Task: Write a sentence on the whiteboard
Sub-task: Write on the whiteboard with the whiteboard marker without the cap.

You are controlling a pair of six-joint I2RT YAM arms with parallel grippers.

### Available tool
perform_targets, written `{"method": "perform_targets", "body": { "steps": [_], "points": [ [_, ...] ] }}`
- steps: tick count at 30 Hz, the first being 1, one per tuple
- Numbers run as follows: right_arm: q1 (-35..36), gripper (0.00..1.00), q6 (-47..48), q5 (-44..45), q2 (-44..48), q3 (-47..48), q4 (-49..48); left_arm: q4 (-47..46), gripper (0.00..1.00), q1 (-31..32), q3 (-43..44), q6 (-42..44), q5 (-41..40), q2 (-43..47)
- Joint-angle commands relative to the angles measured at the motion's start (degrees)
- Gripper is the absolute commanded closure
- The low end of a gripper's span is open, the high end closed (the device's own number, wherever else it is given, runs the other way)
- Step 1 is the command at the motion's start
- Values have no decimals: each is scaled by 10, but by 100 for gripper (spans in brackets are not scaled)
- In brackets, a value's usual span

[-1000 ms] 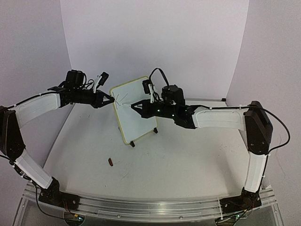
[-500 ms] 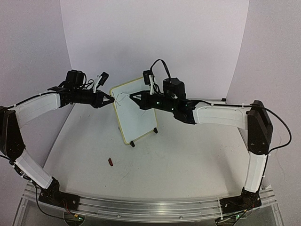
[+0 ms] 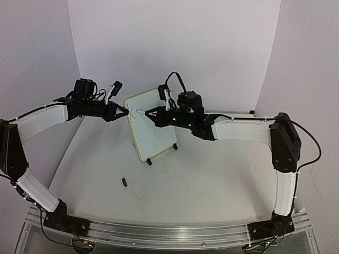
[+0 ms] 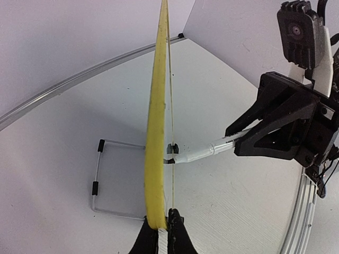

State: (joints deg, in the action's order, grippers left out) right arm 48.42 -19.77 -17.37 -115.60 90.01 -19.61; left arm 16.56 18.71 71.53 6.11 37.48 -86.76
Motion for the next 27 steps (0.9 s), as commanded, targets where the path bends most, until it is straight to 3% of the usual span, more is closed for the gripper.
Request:
{"method": "perform_targets", "body": {
  "steps": [1, 27],
  "points": [
    [-2, 100, 3, 15, -9, 29, -2, 0, 100, -2, -1, 26, -15, 18],
    [-1, 100, -5, 5, 34, -56, -24, 0, 100, -2, 0, 27, -16, 14]
  ]
}}
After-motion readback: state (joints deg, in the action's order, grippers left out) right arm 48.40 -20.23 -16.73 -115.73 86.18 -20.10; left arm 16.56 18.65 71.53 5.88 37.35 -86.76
